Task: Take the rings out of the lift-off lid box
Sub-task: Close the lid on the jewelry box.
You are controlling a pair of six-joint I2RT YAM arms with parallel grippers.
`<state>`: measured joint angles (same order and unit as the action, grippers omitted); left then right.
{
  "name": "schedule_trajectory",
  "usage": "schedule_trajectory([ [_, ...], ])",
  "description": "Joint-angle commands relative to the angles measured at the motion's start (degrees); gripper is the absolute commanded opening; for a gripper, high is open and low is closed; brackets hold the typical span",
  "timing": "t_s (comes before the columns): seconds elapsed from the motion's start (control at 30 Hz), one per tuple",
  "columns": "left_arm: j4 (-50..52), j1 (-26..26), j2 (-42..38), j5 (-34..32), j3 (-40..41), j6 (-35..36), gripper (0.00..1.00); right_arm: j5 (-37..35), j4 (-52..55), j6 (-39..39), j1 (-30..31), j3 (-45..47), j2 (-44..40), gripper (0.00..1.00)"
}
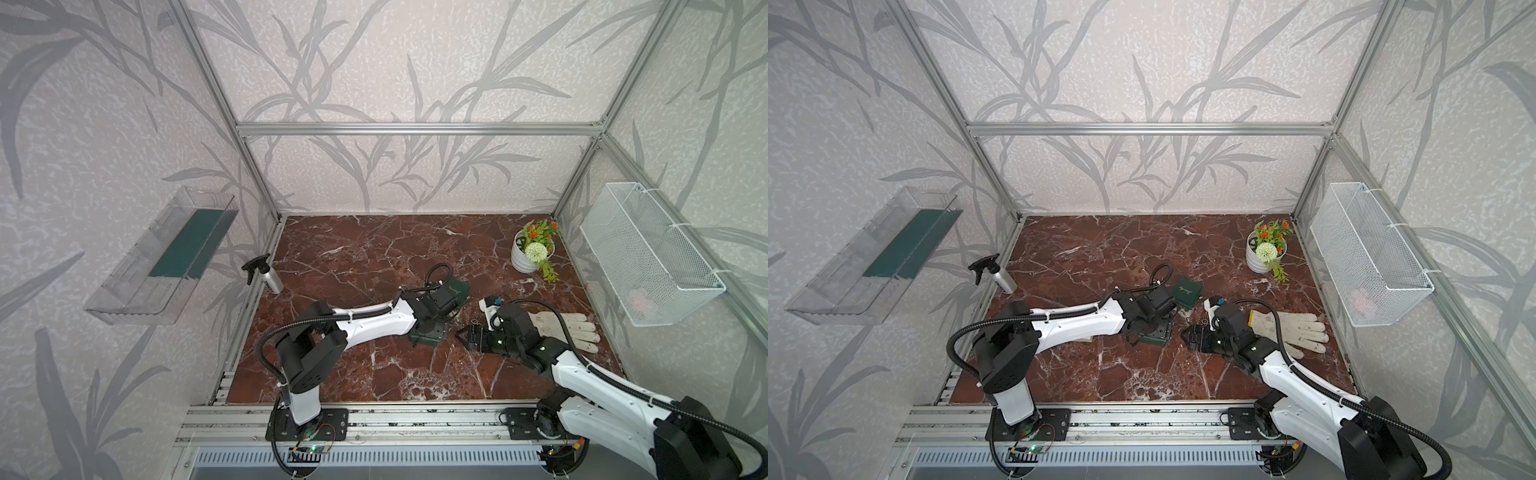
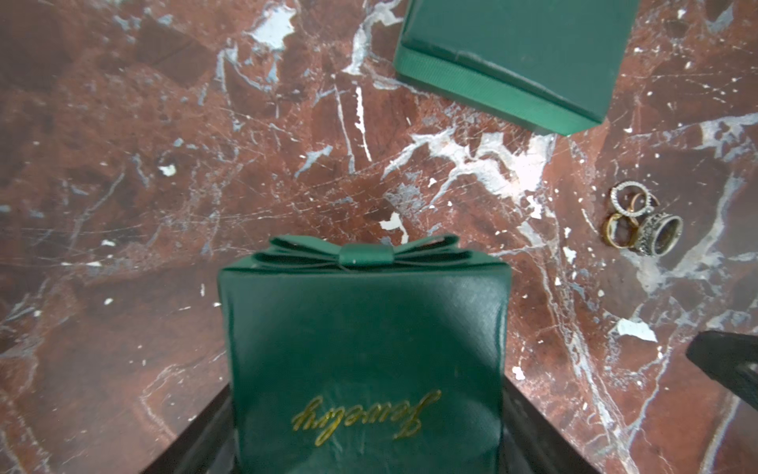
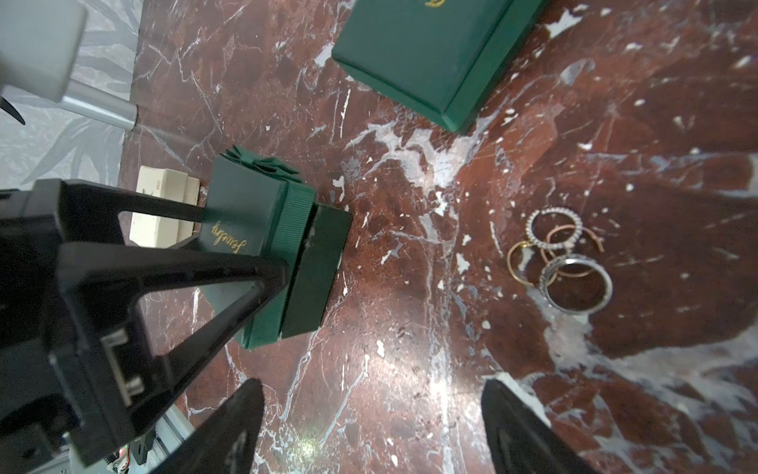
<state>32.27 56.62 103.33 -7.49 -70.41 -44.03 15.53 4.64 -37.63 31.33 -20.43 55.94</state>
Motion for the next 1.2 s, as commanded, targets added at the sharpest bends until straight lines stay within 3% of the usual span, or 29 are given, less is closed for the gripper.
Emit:
schedule_trajectory([
  [0.0, 3.36, 0.24, 0.69, -2.71, -2.02, -1.67, 0.76, 0.22, 0.37, 0.71, -0.22, 0.65, -0.40, 0.84],
  [1.17, 4.16, 1.56, 3.07, -2.27, -3.55, 0.43, 0.79, -0.24, -0.25, 1.77, -0.29, 1.70, -0.13, 0.83],
])
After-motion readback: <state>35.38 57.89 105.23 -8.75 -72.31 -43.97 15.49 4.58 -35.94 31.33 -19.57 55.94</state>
